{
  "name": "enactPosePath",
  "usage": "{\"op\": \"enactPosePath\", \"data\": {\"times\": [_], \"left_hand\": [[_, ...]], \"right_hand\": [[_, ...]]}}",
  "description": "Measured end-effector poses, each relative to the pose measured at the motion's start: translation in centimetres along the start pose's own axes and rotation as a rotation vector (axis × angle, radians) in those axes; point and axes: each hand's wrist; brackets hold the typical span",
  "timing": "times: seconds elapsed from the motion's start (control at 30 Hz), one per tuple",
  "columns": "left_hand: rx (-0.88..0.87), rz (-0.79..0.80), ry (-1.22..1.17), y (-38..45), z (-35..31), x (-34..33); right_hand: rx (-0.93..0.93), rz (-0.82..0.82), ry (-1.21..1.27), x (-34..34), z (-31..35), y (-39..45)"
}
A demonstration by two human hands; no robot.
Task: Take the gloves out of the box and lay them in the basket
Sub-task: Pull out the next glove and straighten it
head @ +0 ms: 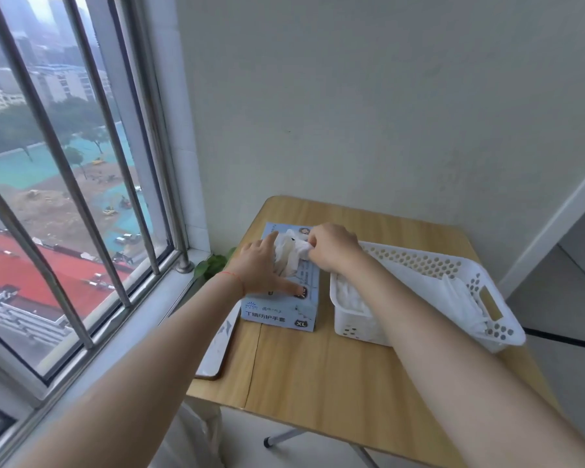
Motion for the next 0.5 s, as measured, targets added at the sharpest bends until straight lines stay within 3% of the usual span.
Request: {"op": "enactPosePath", "data": {"times": [0.13, 0.2, 0.37, 0.5], "left_hand": [[0.018, 0.001, -0.007, 0.0, 0.0, 0.1], [0.026, 0.007, -0.022, 0.2, 0.1, 0.0], [0.015, 0.032, -0.087, 0.4, 0.1, 0.3], [-0.017, -0.051, -0.168, 0.2, -0.3, 0.8]], "right_hand": [[0.039, -0.201, 0.547, 1.6, 0.3, -0.9], [0.06, -0.294, 0.696, 2.6, 0.8, -1.3], [0.07, -0.465, 0.763, 4.0, 0.9, -1.3], [0.076, -0.509, 0.74, 4.3, 0.5, -1.0]]}}
Point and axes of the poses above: each hand's wrist, its own y-axis towards the middle knuckle, its own x-axis out of the back of the hand, z = x × y, and after that the axes turned 7 degrees about x, right-handed
